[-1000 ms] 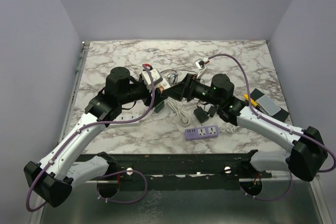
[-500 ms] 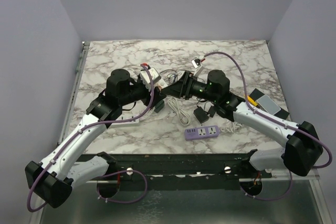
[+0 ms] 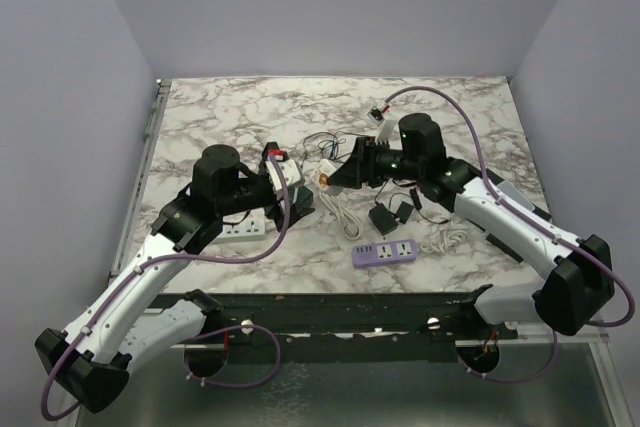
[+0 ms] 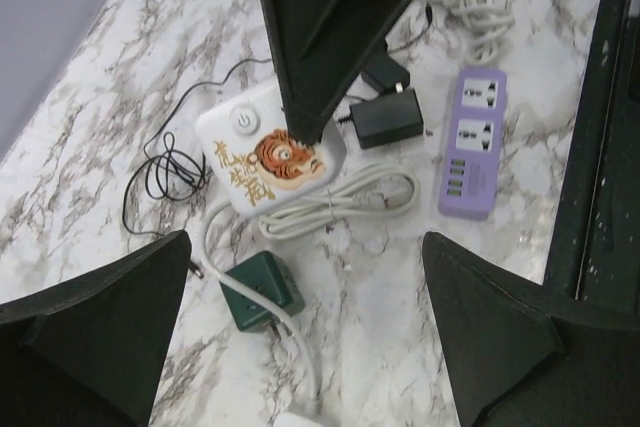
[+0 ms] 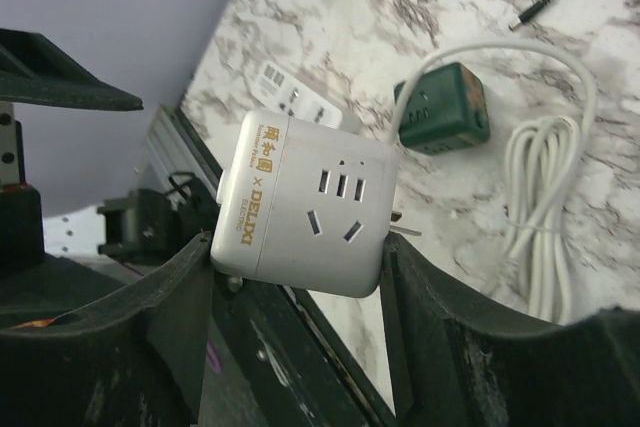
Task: Insert the plug
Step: Place the socket at the center of the board.
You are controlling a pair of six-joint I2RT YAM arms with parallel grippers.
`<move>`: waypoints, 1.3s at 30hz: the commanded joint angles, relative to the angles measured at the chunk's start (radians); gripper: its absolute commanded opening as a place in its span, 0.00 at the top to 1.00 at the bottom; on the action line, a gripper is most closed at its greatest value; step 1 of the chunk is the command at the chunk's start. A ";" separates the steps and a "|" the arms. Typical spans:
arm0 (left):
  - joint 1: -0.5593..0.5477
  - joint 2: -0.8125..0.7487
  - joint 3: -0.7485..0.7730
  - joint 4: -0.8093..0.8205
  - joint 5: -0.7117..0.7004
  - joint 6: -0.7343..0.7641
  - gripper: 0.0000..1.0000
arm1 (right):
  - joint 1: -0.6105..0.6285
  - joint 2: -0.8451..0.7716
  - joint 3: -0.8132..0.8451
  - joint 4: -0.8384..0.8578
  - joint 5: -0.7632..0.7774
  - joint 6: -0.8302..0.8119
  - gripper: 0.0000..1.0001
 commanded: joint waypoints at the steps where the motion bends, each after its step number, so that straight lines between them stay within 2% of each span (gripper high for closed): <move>1: -0.003 -0.048 -0.070 -0.149 -0.014 0.230 0.01 | 0.002 0.076 0.119 -0.349 -0.014 -0.206 0.99; 6: -0.003 -0.076 -0.125 -0.170 -0.037 0.308 0.01 | 0.016 0.202 0.205 -0.545 0.036 -0.200 0.99; 13: -0.003 -0.100 -0.181 -0.173 -0.109 0.368 0.01 | 0.142 0.339 0.333 -0.730 0.161 -0.181 0.99; 17: -0.002 -0.093 -0.199 -0.145 -0.149 0.335 0.01 | 0.195 0.410 0.394 -0.837 0.205 -0.163 0.99; 20: 0.005 -0.097 -0.252 -0.034 -0.256 0.192 0.01 | 0.227 0.459 0.428 -0.903 0.236 -0.151 0.99; 23: 0.052 -0.099 -0.306 0.050 -0.298 0.108 0.01 | 0.247 0.505 0.450 -0.926 0.241 -0.138 0.99; 29: 0.202 -0.024 -0.299 0.095 -0.209 0.043 0.01 | 0.280 0.638 0.505 -0.940 0.286 -0.128 0.99; 36: 0.233 -0.013 -0.270 0.089 -0.221 0.029 0.01 | 0.302 0.778 0.611 -0.929 0.297 -0.112 0.99; 37: 0.233 -0.016 -0.270 0.089 -0.218 0.025 0.01 | 0.307 0.790 0.630 -0.935 0.299 -0.110 0.95; 39: 0.233 -0.015 -0.269 0.075 -0.203 0.031 0.01 | 0.312 0.808 0.661 -0.948 0.307 -0.107 0.79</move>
